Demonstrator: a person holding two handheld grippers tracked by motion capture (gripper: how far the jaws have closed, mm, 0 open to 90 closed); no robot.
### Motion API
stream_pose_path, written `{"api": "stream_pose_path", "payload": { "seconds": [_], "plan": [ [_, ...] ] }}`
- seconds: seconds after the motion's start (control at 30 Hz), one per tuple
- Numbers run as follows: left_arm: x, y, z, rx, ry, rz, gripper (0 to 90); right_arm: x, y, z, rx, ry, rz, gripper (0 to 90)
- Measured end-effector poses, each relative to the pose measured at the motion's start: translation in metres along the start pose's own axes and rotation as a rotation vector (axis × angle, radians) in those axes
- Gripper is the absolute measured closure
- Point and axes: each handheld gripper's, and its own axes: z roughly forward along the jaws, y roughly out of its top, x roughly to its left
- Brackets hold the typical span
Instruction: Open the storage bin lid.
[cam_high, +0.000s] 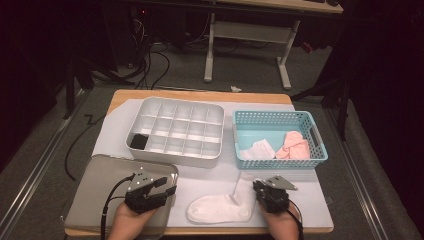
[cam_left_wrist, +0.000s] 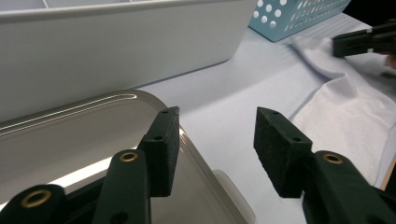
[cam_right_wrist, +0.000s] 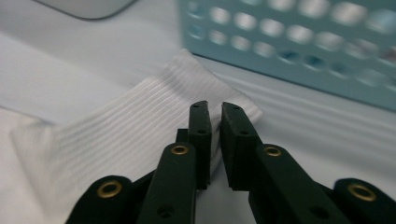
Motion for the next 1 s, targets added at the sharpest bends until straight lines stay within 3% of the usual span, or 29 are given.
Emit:
{"api": "stream_pose_path", "payload": {
  "seconds": [0.03,0.1,0.17,0.33,0.47,0.63,0.8,0.93,1.0],
  "plan": [
    [0.000,0.001,0.000,0.000,0.002,0.003,50.9,-0.010,-0.008,-0.012,-0.012,-0.040,0.038,73.6],
    [0.000,0.001,0.001,0.000,0.004,0.005,50.9,-0.017,-0.011,-0.021,-0.039,-0.034,0.065,70.0],
    [-0.001,0.002,0.001,0.001,0.008,0.006,50.9,-0.018,-0.009,-0.023,-0.056,-0.024,0.050,69.8],
    [0.000,0.001,0.001,0.003,0.012,0.007,50.9,-0.008,0.003,-0.008,-0.052,0.029,-0.001,69.4],
    [0.004,0.000,-0.001,0.001,0.027,0.006,51.0,0.002,0.016,0.022,0.010,0.067,-0.048,63.9],
    [0.007,-0.002,-0.003,-0.003,0.029,0.002,51.0,0.005,0.021,0.028,0.014,0.044,-0.076,54.7],
    [0.007,-0.001,-0.005,-0.007,0.036,0.006,51.0,0.003,0.022,0.026,0.006,0.017,-0.068,51.3],
    [0.007,-0.001,-0.004,-0.004,0.030,0.005,51.0,-0.003,0.021,0.030,0.035,0.007,-0.053,56.7],
    [0.007,-0.001,-0.004,-0.004,0.031,0.004,51.0,-0.006,0.020,0.030,0.031,0.021,-0.040,69.1]
  ]
}}
